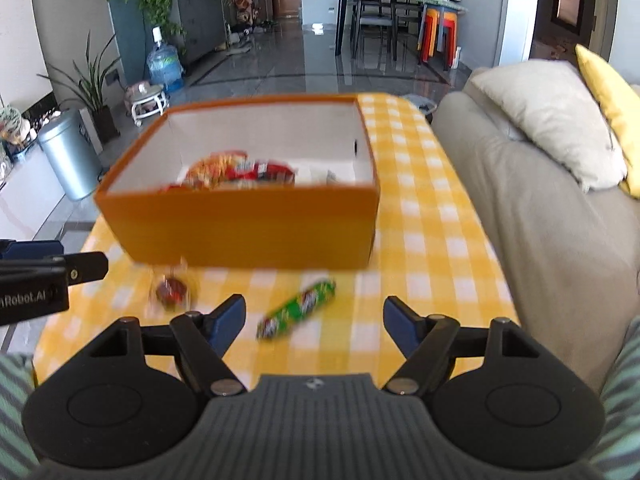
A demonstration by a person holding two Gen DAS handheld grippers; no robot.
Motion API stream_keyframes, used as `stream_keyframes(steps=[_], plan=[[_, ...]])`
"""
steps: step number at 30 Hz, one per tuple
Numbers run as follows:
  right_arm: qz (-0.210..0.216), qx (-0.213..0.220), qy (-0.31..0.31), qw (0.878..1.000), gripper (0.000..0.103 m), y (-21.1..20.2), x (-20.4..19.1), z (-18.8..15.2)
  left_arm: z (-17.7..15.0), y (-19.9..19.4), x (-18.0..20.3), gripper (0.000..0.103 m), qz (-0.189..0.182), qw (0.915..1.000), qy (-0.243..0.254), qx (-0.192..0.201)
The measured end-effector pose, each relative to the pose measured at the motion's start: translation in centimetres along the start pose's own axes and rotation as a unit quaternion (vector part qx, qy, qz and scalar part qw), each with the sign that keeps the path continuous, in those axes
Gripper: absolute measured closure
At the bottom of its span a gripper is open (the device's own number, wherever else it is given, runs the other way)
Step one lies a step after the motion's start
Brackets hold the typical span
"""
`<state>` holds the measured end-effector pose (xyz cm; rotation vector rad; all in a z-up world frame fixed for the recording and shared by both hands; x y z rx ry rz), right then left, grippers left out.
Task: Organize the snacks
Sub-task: 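Move both tools back toward the green roll and chocolate on the table, then grasp the wrapped chocolate with the left tool while the right tool grasps the green roll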
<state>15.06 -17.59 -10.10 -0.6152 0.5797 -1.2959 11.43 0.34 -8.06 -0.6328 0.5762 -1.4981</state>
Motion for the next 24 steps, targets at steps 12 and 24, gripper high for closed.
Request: stream_keyframes(steps=[12, 24], plan=[[-0.010, -0.080, -0.029, 0.996, 0.033, 2.4, 0.4, -6.1, -5.3, 1.8, 0.7, 0.053, -0.022, 0.9961, -0.035, -0.078], [-0.005, -0.081, 0.006, 0.997, 0.035, 4.5, 0.3, -5.9, -5.1, 4.1, 0.4, 0.046, 0.013, 0.9981, -0.035, -0.049]])
Point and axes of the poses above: each gripper's, at about its wrist camera, not at the fingertips, and y roughly the way its jaws point, x to its right, z to its top, the point moved 1 cm from there along y, roughly the way its jaws point, and after that the axes turned 4 degrees about x, right-handed, at the moved point
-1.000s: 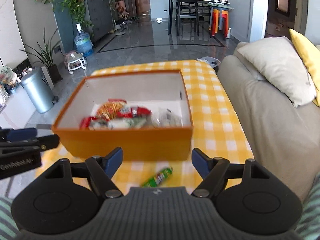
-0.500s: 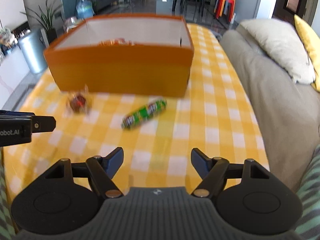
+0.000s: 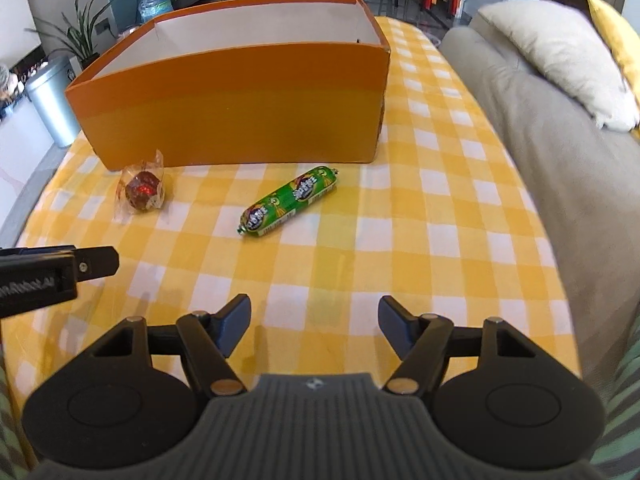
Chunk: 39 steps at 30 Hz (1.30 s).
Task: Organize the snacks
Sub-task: 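Grasp the wrapped chocolate with the left tool while the right tool grasps the green roll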
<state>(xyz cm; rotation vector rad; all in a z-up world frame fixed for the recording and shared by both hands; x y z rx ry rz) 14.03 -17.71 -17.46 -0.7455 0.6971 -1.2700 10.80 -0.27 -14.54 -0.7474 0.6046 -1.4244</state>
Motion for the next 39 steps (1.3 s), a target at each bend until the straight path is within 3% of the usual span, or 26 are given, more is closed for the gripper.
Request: stream_keyframes(steps=[5, 11, 14, 19, 26, 30, 39], plan=[[0.028, -0.007, 0.040, 0.999, 0.035, 1.0, 0.1, 0.9, 1.1, 1.2, -0.8, 0.039, -0.004, 1.0000, -0.004, -0.004], [0.032, -0.001, 0.068, 0.997, 0.035, 2.2, 0.1, 2.6, 2.4, 2.0, -1.1, 0.030, -0.002, 0.9995, 0.019, 0.026], [0.036, -0.002, 0.086, 0.996, 0.035, 3.1, 0.2, 3.5, 3.1, 2.7, -1.3, 0.030, -0.002, 0.9992, 0.028, 0.027], [0.038, -0.004, 0.109, 0.993, 0.036, 4.5, 0.2, 4.9, 3.9, 3.9, -1.9, 0.030, -0.022, 0.9996, -0.002, 0.015], [0.034, -0.013, 0.118, 0.992, 0.049, 6.4, 0.2, 6.1, 4.3, 5.4, -2.1, 0.031, -0.023, 0.9995, -0.022, 0.004], [0.028, -0.018, 0.121, 0.992, 0.051, 7.3, 0.3, 6.4, 4.6, 6.1, -2.2, 0.037, -0.022, 0.9990, -0.038, -0.007], [0.034, -0.020, 0.112, 0.993, 0.061, 7.9, 0.2, 6.3, 5.1, 7.0, -1.7, 0.040, -0.015, 0.9984, -0.052, -0.019]])
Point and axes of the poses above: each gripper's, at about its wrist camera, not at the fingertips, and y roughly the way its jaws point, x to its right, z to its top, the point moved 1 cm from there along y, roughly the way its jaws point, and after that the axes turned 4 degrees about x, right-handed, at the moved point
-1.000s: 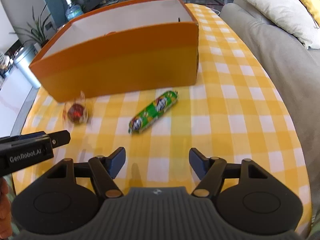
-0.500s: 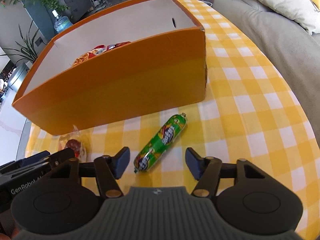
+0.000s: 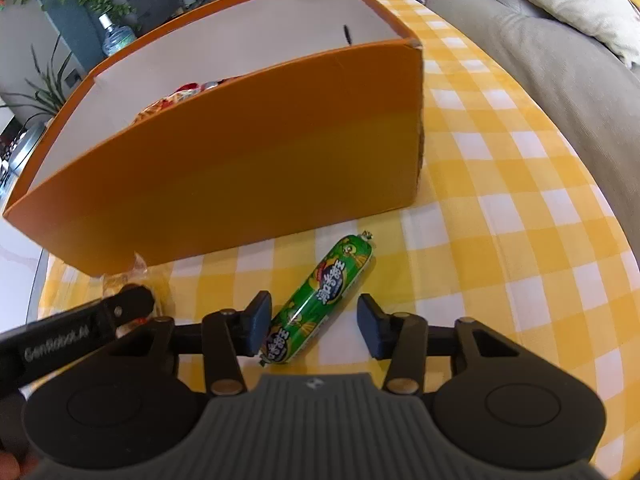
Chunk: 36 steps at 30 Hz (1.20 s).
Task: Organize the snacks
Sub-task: 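Grasp the wrapped chocolate with the left tool while the right tool grasps the green roll, then lift both held snacks and carry them over the orange box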
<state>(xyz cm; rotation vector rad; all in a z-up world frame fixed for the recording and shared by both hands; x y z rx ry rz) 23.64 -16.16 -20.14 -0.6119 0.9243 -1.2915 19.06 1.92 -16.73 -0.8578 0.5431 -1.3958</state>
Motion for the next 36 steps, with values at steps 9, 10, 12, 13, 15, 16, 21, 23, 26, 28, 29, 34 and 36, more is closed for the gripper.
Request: stream_keyframes(steps=[9, 10, 12, 13, 15, 16, 21, 23, 26, 28, 29, 34, 36], plan=[[0.001, -0.008, -0.015, 1.000, 0.081, -0.2, 0.4, -0.2, 0.1, 1.0, 1.1, 0.046, 0.016, 0.9995, -0.001, -0.026], [0.002, -0.009, -0.013, 1.000, 0.082, -0.3, 0.6, -0.3, 0.1, 0.9, 1.2, 0.048, 0.014, 0.9996, 0.003, -0.025], [0.001, -0.009, -0.015, 1.000, 0.082, -0.7, 1.0, -0.6, 0.0, 0.8, 1.3, 0.053, 0.015, 0.9995, 0.008, -0.025], [0.001, -0.009, -0.017, 1.000, 0.082, -0.8, 1.2, -0.7, -0.1, 0.7, 1.3, 0.054, 0.015, 0.9995, 0.008, -0.026], [0.000, -0.011, -0.021, 1.000, 0.082, -1.1, 1.5, -1.0, -0.1, 0.6, 1.5, 0.055, 0.017, 0.9994, 0.012, -0.028], [-0.002, -0.013, -0.024, 1.000, 0.082, -1.2, 1.5, -1.1, -0.2, 0.4, 1.5, 0.056, 0.018, 0.9993, 0.016, -0.029], [-0.009, -0.027, -0.046, 0.999, 0.082, -1.7, 1.4, -1.5, -0.9, -0.5, 1.8, 0.058, 0.017, 0.9987, 0.027, -0.040], [-0.007, -0.033, -0.047, 0.998, 0.082, -2.0, 1.5, -1.7, -1.3, -1.2, 1.9, 0.058, 0.013, 0.9987, 0.029, -0.040], [-0.009, -0.035, -0.054, 0.998, 0.083, -2.6, 1.5, -2.1, -1.7, -2.4, 1.9, 0.059, 0.010, 0.9985, 0.033, -0.043], [-0.010, -0.034, -0.067, 0.997, 0.083, -3.2, 1.4, -2.4, -1.8, -3.1, 1.9, 0.059, 0.008, 0.9985, 0.033, -0.043], [-0.008, -0.033, -0.070, 0.997, 0.083, -3.5, 1.4, -2.5, -1.8, -3.4, 1.9, 0.059, 0.006, 0.9986, 0.031, -0.043], [0.000, -0.026, -0.080, 0.996, 0.083, -5.4, 1.4, -3.0, -1.8, -5.6, 2.3, 0.059, -0.006, 0.9990, 0.028, -0.035], [0.003, -0.020, -0.081, 0.997, 0.083, -6.3, 1.4, -2.9, -1.8, -6.6, 2.7, 0.059, -0.011, 0.9991, 0.030, -0.029]])
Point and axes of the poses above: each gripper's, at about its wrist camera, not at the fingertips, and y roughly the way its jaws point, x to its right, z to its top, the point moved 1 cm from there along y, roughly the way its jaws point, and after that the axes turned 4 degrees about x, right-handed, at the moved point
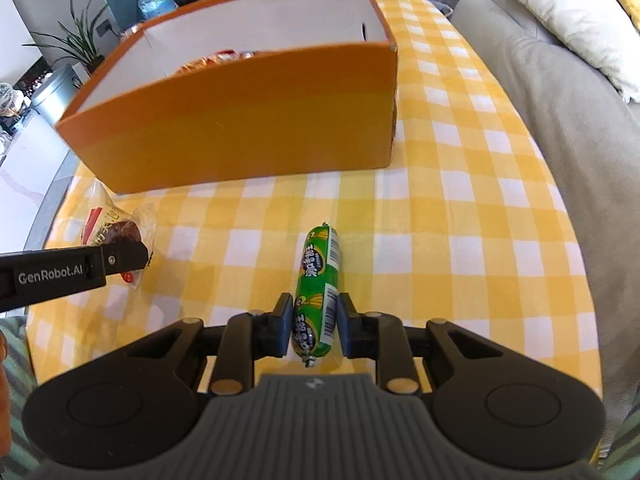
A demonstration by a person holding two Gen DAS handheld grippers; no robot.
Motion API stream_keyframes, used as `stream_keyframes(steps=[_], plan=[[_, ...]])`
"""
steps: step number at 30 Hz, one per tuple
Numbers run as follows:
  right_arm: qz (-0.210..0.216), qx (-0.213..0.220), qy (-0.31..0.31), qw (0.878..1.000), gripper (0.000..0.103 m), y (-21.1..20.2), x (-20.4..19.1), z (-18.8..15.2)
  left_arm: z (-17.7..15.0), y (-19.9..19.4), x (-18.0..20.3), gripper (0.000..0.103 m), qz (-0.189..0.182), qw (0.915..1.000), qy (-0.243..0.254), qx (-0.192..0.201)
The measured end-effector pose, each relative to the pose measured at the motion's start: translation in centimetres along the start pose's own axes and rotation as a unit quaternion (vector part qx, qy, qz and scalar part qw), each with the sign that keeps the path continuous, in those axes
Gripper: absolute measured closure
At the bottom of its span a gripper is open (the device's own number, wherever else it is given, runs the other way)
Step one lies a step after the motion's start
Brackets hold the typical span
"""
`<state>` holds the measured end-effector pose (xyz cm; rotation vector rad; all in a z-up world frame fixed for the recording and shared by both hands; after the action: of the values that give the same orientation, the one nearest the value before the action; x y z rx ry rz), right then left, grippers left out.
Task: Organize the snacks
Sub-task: 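Lift both held snacks and carry them over the orange box, then lower both snacks into the box and open both tools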
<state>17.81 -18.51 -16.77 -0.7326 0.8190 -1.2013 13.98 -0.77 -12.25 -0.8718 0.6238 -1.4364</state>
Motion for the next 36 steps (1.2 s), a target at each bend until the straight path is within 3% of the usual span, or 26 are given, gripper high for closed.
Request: stream_keyframes(steps=[11, 22, 29, 36], plan=[[0.019, 0.060, 0.003, 0.998, 0.083, -5.6, 0.0, 1.1, 1.7, -4.4, 1.6, 0.059, -0.028, 0.9981, 0.010, 0.054], [0.059, 0.116, 0.002, 0.992, 0.083, -8.7, 1.4, 5.2, 7.2, -6.0, 2.0, 0.059, -0.054, 0.9936, 0.032, 0.094], [0.073, 0.121, -0.022, 0.990, 0.083, -8.4, 1.2, 9.7, 11.3, -4.3, 1.5, 0.059, -0.081, 0.9930, 0.032, 0.080], [0.071, 0.095, -0.048, 0.992, 0.083, -5.0, 0.3, 14.2, 14.4, 0.0, 0.8, 0.059, -0.072, 0.9961, 0.040, 0.032]])
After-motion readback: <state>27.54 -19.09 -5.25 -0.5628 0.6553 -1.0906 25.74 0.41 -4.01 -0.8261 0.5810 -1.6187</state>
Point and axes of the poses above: each gripper's, at about its wrist camera, not at the fingertips, and y roughly the way its jaws point, x to its right, z to its top, the point moved 1 cm from there along y, roughly the way its jaws point, and after that the axes turned 4 degrees about x, right-handed, at the moved point
